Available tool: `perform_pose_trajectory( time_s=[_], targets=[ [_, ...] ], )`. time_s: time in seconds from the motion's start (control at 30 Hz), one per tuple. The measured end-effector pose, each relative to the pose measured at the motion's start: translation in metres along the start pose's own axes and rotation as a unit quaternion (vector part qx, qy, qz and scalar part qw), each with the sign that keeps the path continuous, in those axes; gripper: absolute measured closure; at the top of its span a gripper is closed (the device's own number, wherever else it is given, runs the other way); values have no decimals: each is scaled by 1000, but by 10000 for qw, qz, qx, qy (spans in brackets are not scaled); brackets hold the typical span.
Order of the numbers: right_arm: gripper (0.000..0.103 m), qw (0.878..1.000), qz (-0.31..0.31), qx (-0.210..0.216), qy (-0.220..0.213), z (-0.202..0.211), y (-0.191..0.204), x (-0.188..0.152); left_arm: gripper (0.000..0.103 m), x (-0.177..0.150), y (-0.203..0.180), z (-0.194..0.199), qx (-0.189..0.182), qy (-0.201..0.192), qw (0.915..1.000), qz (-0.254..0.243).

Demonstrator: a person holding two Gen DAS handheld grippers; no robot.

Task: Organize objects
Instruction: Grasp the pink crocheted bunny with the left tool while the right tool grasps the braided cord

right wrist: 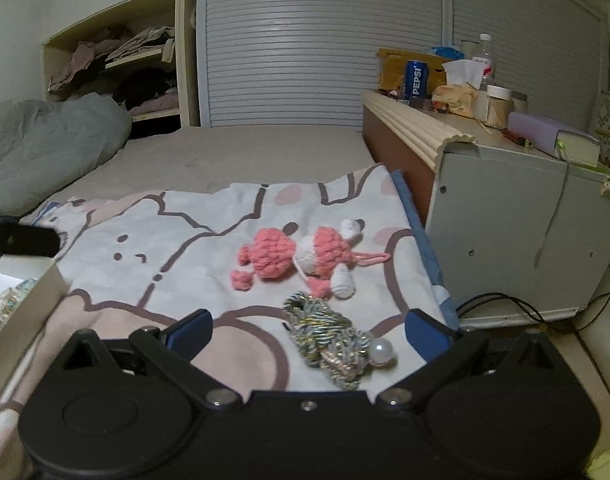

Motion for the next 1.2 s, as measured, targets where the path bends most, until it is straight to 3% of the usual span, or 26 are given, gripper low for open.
perform_pose_trajectory(
  time_s=[0.23,0.43,0.6,0.8,0.97,1.1,1.17,1.2],
  targets=[
    [0,9995,326,21,2,-26,-11,-16,0,10,-28,-52,-298,151,9994,49],
    [1,9992,353,206,-20,-41,-22,-22,0,15,-57,-97,-598,206,9977,-228],
    [12,9984,131,546,-34,-53,-28,-26,2,12,-75,-135,-642,305,9963,-476],
    [19,9958,5,919,5,-62,-30,-31,21,4,-73,-173,-779,428,9957,-274],
    [28,9952,-19,980,-10,-62,-30,-32,44,0,-75,-190,-899,407,9948,-249],
    [30,9958,11,913,67,-66,-29,-34,55,-1,-75,-194,-912,429,9947,-203],
    [30,9960,79,883,107,-68,-28,-35,74,-2,-72,-195,-832,427,9954,-187],
    [30,9960,114,876,133,-68,-27,-35,74,-2,-70,-195,-869,442,9951,-149]
  ],
)
Point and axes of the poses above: each gripper's, at about its wrist camera, not at the fingertips, and z roughly against the way its jaws point, y to its left, x to its top, the point moved 4 cm from there along -z, roughly the way its jaws point, and after that the axes turned 3 degrees about z, right-handed, at the moved point
